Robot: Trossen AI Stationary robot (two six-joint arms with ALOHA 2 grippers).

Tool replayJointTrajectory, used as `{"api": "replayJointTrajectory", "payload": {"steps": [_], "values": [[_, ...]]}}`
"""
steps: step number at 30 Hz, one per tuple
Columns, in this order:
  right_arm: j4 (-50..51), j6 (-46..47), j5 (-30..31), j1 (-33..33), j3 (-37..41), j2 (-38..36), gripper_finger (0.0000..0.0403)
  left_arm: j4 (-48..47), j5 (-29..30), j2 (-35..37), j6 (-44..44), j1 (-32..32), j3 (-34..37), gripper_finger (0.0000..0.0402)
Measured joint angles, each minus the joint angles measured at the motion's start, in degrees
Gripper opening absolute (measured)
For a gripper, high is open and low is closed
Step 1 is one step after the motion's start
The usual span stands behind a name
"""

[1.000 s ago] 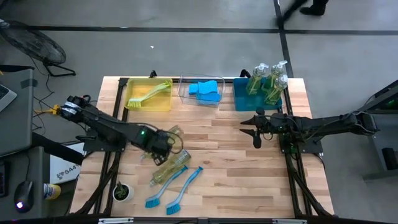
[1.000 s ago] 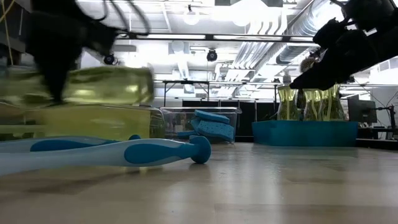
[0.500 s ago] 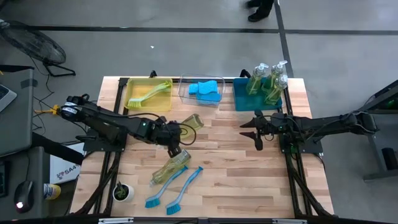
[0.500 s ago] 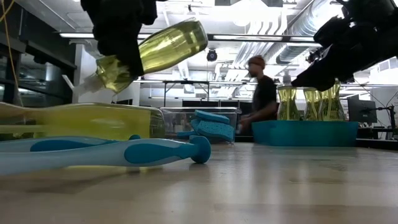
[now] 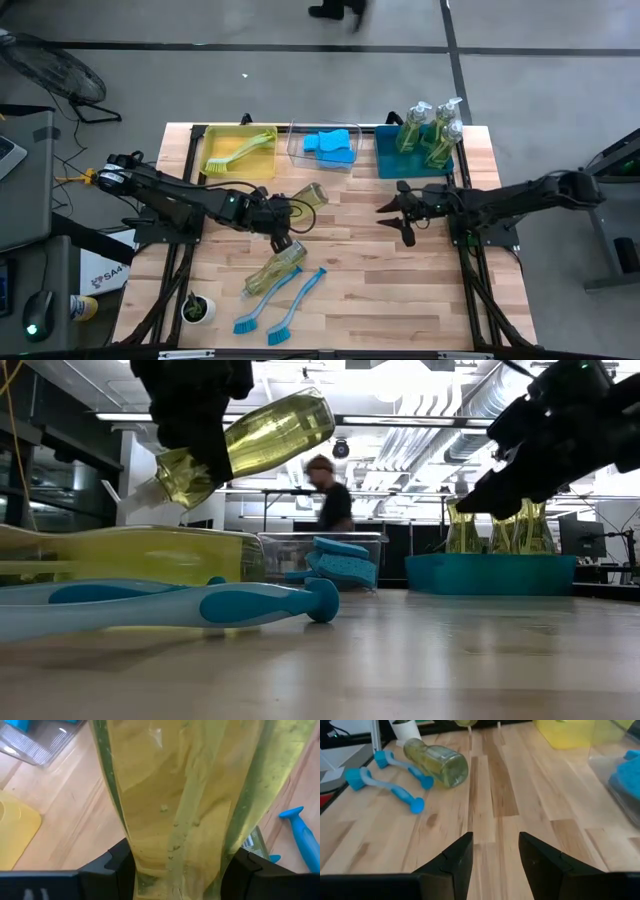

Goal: Pick & Place Kitchen Sink Supplies
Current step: Put the dish soap into the blue bin

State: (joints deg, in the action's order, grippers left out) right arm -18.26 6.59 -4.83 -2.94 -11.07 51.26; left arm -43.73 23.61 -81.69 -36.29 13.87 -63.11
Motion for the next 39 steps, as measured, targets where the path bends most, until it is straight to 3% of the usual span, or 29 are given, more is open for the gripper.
{"api": "replayJointTrajectory", "payload": {"steps": [10,18,26,33,39], "values": [[-17.49,-1.40,0.38,2.72,0.00,13.23,0.0151,1.63,4.35,0.00,0.57,0.02,0.00,0.0190],[-20.50,-1.18,7.55,7.09,0.00,19.34,0.0151,12.46,8.98,0.00,11.26,0.02,0.12,0.0190],[-22.03,2.49,15.78,13.29,0.00,23.81,0.0151,30.99,9.54,0.09,22.88,0.02,6.27,0.0190],[-24.49,4.25,24.52,18.23,0.00,26.29,0.0151,45.34,9.86,0.33,25.70,0.02,14.43,0.0190],[-26.97,7.11,29.69,21.12,0.00,29.59,0.0151,63.43,10.19,0.68,28.46,-0.02,23.34,0.0190]]}}
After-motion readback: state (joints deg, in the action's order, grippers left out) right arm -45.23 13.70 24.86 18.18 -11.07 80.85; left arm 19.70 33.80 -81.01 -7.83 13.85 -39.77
